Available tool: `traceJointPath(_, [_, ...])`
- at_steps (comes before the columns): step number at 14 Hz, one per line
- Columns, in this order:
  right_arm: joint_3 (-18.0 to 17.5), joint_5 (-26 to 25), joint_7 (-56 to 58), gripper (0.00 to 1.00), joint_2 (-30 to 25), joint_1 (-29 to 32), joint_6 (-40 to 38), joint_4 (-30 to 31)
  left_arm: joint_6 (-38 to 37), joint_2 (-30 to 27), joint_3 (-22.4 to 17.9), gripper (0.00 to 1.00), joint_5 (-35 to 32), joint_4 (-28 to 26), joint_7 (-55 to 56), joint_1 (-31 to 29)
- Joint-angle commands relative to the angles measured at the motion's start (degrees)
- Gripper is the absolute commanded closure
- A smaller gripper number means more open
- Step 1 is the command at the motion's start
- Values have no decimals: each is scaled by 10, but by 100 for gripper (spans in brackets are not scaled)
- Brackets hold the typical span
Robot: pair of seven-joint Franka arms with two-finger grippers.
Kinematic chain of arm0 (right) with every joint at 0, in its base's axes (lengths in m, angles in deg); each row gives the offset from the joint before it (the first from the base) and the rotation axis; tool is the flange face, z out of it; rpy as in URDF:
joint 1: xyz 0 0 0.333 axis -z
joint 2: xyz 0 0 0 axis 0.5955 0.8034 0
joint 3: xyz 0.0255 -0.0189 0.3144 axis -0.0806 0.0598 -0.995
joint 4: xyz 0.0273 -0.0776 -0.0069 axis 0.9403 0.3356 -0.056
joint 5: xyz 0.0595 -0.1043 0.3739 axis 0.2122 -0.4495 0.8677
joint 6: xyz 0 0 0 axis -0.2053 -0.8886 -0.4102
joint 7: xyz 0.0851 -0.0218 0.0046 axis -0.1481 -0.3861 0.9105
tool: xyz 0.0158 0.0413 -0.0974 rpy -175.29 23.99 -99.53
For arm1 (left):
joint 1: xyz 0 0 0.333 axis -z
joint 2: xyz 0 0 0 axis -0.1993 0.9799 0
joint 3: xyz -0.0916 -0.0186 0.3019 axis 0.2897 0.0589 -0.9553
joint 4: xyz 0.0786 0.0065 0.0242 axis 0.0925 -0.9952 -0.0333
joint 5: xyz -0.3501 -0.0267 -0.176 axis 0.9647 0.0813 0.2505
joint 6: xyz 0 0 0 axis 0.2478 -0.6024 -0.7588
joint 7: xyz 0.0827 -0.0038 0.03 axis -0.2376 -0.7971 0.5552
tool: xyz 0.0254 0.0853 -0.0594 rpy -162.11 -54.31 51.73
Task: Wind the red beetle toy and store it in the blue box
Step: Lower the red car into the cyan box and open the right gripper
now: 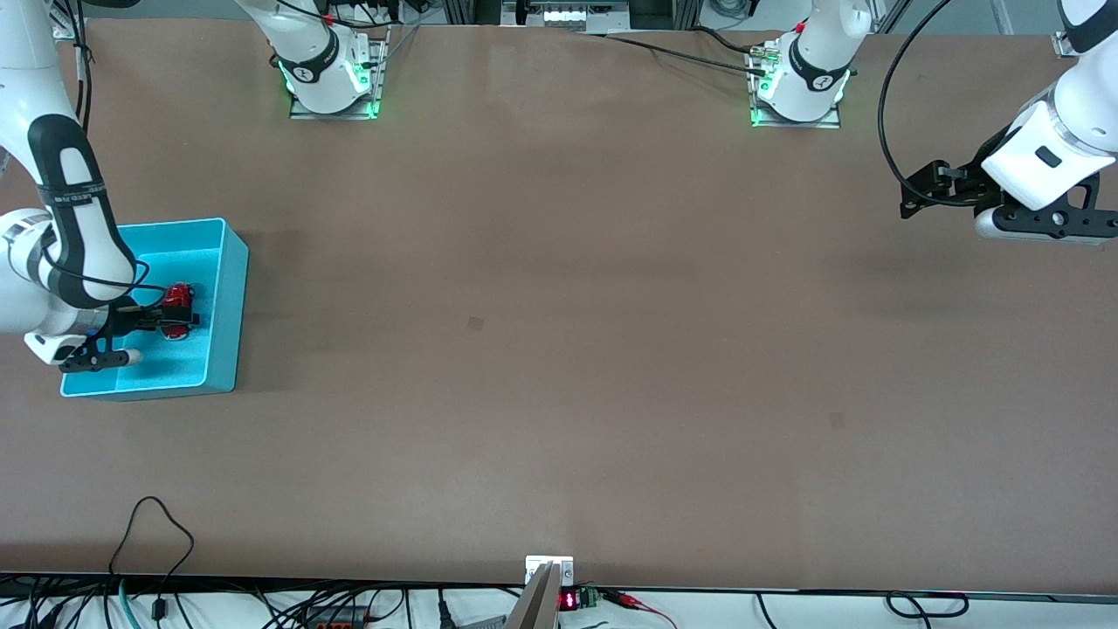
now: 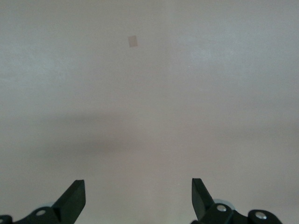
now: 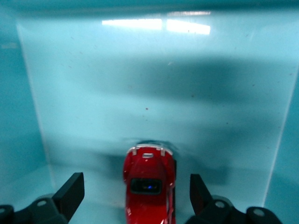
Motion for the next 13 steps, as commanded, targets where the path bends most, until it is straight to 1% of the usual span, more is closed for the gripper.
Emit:
traceJointPath(1, [-1,11,-29,0,-51,-15,-79,-31,-9,-1,5,0,5,9,4,-4])
traceJointPath(4, [-3,15,-36,0,-76,-20,-195,-114,-10,-2,5,0,5,9,4,-4])
traceJointPath(5, [-14,34,-37,0,-78,-26,-246,-155,-13,-2,5,0,5,9,3,-4])
traceJointPath(7, [-19,71,-54,0,-85,-38,-318,-223,-16,-2,5,0,5,9,3,-4])
traceJointPath(8, [-18,72,-69,0,-90,-59,-326,-246,-16,-2,5,0,5,9,3,-4])
traceJointPath(9, [-18,69,-86,0,-102,-76,-327,-255,-16,-2,5,0,5,9,3,-4])
traceJointPath(11, [-17,63,-156,0,-126,-120,-327,-256,-16,-1,5,0,5,9,3,-4])
traceJointPath(13, [-18,58,-255,0,-151,-151,-334,-254,-16,-1,5,0,5,9,3,-4])
